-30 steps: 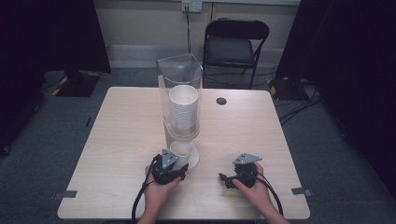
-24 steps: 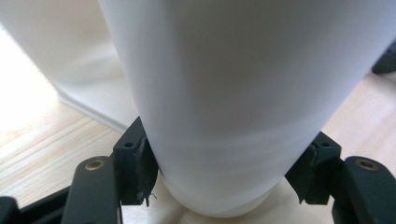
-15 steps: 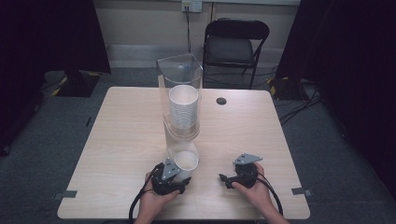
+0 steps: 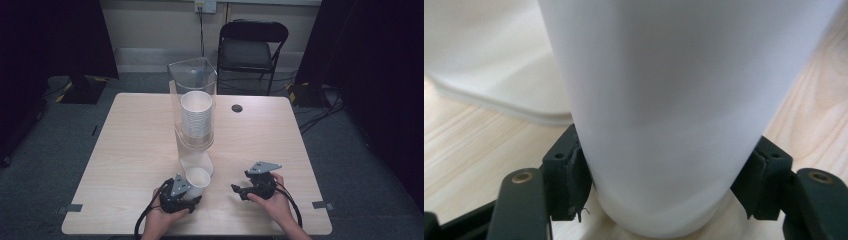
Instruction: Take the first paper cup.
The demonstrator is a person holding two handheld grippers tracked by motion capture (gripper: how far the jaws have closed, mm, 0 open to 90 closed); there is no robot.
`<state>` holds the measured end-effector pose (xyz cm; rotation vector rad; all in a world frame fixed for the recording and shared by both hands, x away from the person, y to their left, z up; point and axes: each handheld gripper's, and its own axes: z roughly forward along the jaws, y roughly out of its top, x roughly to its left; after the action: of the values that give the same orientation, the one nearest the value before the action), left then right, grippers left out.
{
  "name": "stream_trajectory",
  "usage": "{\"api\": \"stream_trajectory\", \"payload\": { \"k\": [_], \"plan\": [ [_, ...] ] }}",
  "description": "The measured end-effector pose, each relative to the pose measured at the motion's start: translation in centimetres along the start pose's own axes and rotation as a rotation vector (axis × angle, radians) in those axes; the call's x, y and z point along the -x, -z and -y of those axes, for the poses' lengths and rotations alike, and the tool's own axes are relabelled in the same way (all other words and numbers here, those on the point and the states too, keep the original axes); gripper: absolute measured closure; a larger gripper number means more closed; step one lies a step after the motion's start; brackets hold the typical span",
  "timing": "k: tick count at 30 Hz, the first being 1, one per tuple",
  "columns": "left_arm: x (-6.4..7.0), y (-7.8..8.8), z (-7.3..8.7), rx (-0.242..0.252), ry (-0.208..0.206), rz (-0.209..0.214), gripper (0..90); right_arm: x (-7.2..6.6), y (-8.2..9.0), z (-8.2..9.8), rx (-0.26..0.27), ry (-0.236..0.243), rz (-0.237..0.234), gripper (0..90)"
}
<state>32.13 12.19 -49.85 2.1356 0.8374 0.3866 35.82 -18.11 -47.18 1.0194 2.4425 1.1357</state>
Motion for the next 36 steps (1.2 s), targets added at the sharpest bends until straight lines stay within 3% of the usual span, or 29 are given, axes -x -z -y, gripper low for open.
{"api": "stream_trajectory", "payload": {
  "k": [2,6,13,26,36],
  "plan": [
    [-0.4,0.1,0.2,-0.019,0.034,0.008,33.0,0.0,0.0,-0.1,0.010,0.006,-0.008,24.9],
    [-0.7,0.3,0.3,-0.016,0.009,0.006,32.9,-0.2,0.0,-0.4,0.024,0.025,-0.006,24.7],
    [-1.6,1.1,1.2,-0.028,0.044,-0.029,25.0,-0.3,-0.1,-0.6,0.031,0.025,0.001,24.6],
    [-2.6,2.6,2.4,-0.056,0.003,-0.007,15.2,-1.6,-1.4,-3.4,0.056,0.018,-0.043,22.4],
    [-2.7,2.8,2.6,-0.052,0.014,-0.012,15.0,-2.0,-2.4,-5.6,0.083,0.005,-0.050,20.2]
  ]
}}
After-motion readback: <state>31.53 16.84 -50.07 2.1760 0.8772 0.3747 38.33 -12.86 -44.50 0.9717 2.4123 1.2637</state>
